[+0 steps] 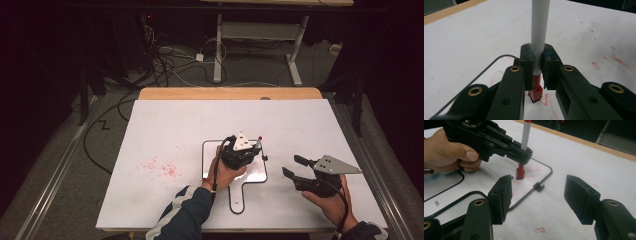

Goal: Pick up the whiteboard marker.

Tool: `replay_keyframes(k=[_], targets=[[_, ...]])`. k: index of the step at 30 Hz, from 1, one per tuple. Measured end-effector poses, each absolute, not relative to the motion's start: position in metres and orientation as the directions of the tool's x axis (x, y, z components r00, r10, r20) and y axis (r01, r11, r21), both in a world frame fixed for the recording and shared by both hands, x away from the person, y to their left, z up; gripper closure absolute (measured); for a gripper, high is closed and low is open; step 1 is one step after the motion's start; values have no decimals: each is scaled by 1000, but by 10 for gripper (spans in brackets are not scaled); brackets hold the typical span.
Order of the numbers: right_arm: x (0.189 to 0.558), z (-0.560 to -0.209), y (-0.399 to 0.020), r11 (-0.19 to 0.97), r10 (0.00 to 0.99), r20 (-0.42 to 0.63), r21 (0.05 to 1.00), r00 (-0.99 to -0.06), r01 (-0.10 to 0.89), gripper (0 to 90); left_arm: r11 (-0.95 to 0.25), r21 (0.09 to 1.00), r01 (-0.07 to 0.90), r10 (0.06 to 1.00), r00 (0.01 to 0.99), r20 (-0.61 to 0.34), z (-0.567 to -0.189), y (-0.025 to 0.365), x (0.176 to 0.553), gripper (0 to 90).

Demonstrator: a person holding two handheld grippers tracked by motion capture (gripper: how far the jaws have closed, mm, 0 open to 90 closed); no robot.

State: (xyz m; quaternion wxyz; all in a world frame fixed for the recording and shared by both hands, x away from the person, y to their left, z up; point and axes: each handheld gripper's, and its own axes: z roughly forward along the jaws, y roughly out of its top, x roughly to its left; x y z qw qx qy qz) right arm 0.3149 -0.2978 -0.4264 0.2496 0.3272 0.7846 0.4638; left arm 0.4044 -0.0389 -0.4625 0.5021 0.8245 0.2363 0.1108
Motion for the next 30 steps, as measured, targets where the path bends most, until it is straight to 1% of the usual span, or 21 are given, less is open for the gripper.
replay_keyframes(k=[4, 5, 7, 10, 17, 20, 23, 27, 30], targets=[[315, -426, -297, 358, 743, -91, 891, -663, 279, 396, -423, 877, 228, 427, 904, -29, -462, -51, 390, 788], [315, -426, -297, 357, 744, -91, 892, -662, 278, 396, -435, 875, 214, 420, 908, -13, -461, -54, 386, 788], [315, -426, -298, 355, 743, -90, 893, -663, 277, 395, -441, 874, 206, 401, 916, -13, -461, -56, 382, 788], [314, -425, -297, 354, 744, -91, 894, -662, 276, 394, -448, 870, 204, 408, 913, -4, -460, -54, 385, 788], [313, -426, -295, 366, 735, -100, 891, -670, 269, 395, -430, 869, 246, 497, 868, 0, -462, -39, 408, 788], [313, -427, -294, 373, 733, -104, 888, -673, 269, 396, -410, 869, 276, 495, 868, -42, -463, -36, 408, 788], [313, -427, -294, 372, 733, -104, 889, -672, 268, 395, -415, 870, 265, 468, 882, -46, -465, -41, 399, 788], [313, -427, -294, 371, 730, -102, 889, -676, 267, 394, -457, 860, 229, 395, 918, -34, -466, -57, 385, 787], [313, -428, -293, 379, 727, -104, 885, -679, 269, 394, -471, 857, 210, 360, 933, -31, -466, -64, 377, 787]])
